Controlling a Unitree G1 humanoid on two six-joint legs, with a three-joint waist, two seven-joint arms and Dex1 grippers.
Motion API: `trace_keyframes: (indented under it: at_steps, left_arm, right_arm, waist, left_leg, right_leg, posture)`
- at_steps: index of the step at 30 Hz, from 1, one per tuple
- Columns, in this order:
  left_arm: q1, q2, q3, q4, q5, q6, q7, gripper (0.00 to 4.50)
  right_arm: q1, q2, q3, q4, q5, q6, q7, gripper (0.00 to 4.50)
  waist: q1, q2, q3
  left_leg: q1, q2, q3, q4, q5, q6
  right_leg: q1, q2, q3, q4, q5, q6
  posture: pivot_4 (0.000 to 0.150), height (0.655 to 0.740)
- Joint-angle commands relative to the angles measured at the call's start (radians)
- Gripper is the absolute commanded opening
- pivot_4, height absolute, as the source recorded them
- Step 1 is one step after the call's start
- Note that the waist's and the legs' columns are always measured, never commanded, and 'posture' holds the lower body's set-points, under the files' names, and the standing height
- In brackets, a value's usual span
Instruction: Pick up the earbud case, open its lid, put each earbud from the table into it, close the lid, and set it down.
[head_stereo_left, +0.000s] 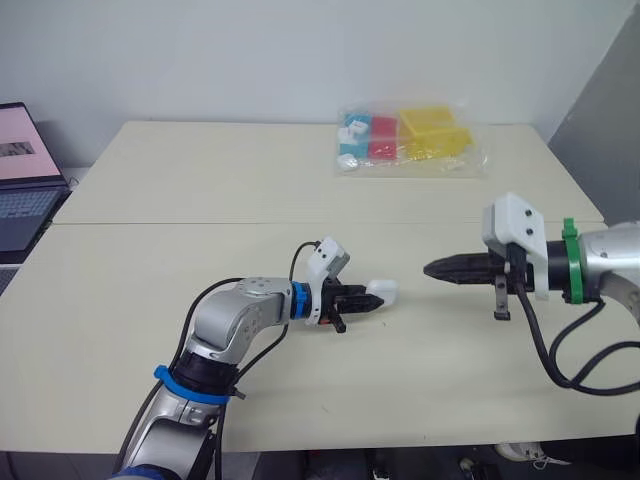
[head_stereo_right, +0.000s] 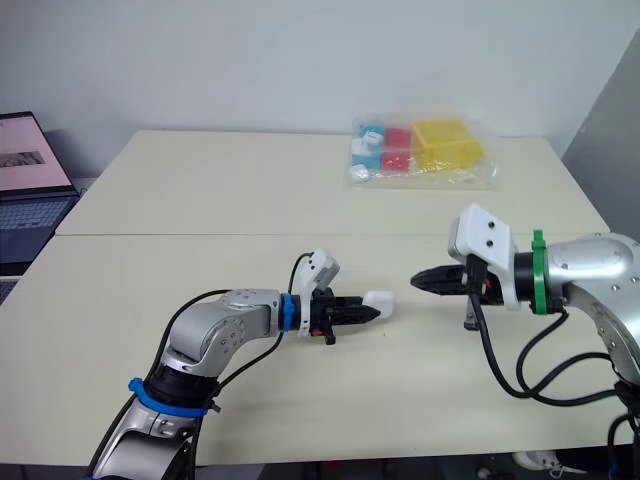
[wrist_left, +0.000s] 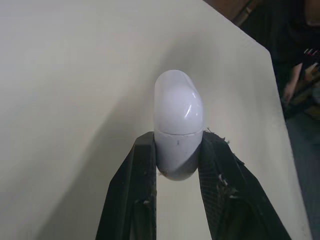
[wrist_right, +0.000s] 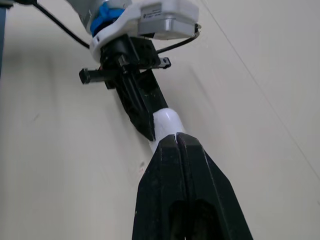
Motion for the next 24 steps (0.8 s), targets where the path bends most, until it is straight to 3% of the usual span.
trace_keyframes:
  at_steps: [1, 9, 10, 16, 20, 23, 24]
  left_arm:
    - [-0.022, -0.015, 0.006, 0.041, -0.003, 0.115, 0.067, 0.77]
    - [-0.037, 0.006, 0.005, 0.095, -0.006, 0.158, 0.069, 0.77]
    - [-0.029, 0.018, -0.007, 0.092, 0.002, 0.151, 0.066, 1.49]
    - [0.004, 0.078, -0.002, 0.054, 0.004, 0.139, 0.058, 3.15]
    - [0.047, 0.170, 0.009, -0.024, 0.004, 0.111, 0.031, 4.33]
    - [0.086, 0.249, 0.001, -0.079, 0.030, 0.041, 0.011, 4.47]
    - [0.117, 0.296, 0.000, -0.113, 0.076, -0.078, -0.007, 4.47]
  right_arm:
    - [0.056, -0.034, -0.016, -0.031, -0.059, -0.096, -0.011, 0.00]
    - [0.119, -0.025, -0.017, -0.077, -0.023, -0.095, -0.027, 0.00]
    - [0.125, -0.026, -0.013, -0.080, -0.023, -0.100, -0.028, 0.00]
    - [0.134, -0.032, -0.014, -0.069, -0.023, -0.120, -0.028, 0.00]
    - [0.125, -0.021, -0.035, -0.043, -0.005, -0.128, -0.030, 0.00]
    - [0.133, -0.023, -0.047, -0.028, 0.003, -0.145, -0.016, 0.00]
    - [0.145, -0.031, -0.045, -0.020, -0.001, -0.163, 0.004, 0.00]
  waist:
    - [0.000, 0.000, 0.000]
    - [-0.001, 0.000, 0.000]
    - [-0.001, 0.000, 0.000]
    - [-0.001, 0.000, 0.000]
    - [-0.009, 0.000, 0.000]
    - [-0.018, -0.001, 0.000]
    - [-0.020, -0.001, 0.000]
  left_leg:
    - [0.000, 0.000, 0.000, 0.000, 0.000, 0.000]
    - [0.001, 0.000, 0.000, 0.000, 0.000, 0.000]
    - [0.001, 0.000, 0.000, 0.000, 0.000, 0.000]
    - [0.003, 0.000, 0.000, 0.000, 0.000, 0.000]
    - [0.007, 0.000, 0.000, 0.000, 0.000, 0.000]
    - [0.011, 0.001, 0.000, -0.001, 0.000, 0.000]
    - [0.013, 0.000, 0.000, -0.001, 0.000, 0.000]
  right_leg:
    - [0.000, 0.000, 0.000, 0.000, 0.000, 0.000]
    - [0.001, 0.000, 0.001, 0.000, 0.000, 0.000]
    - [0.001, 0.000, 0.001, 0.000, 0.000, 0.000]
    - [0.002, 0.000, 0.001, 0.001, 0.000, 0.000]
    - [0.003, 0.000, 0.002, 0.002, 0.000, -0.001]
    - [0.003, 0.001, 0.005, 0.007, -0.001, -0.003]
    - [0.003, 0.000, 0.007, 0.009, -0.002, -0.004]
  posture:
    - [0.150, 0.7358]
    - [0.150, 0.7358]
    - [0.150, 0.7358]
    - [0.150, 0.7358]
    - [0.150, 0.7358]
    - [0.150, 0.7358]
    - [0.150, 0.7358]
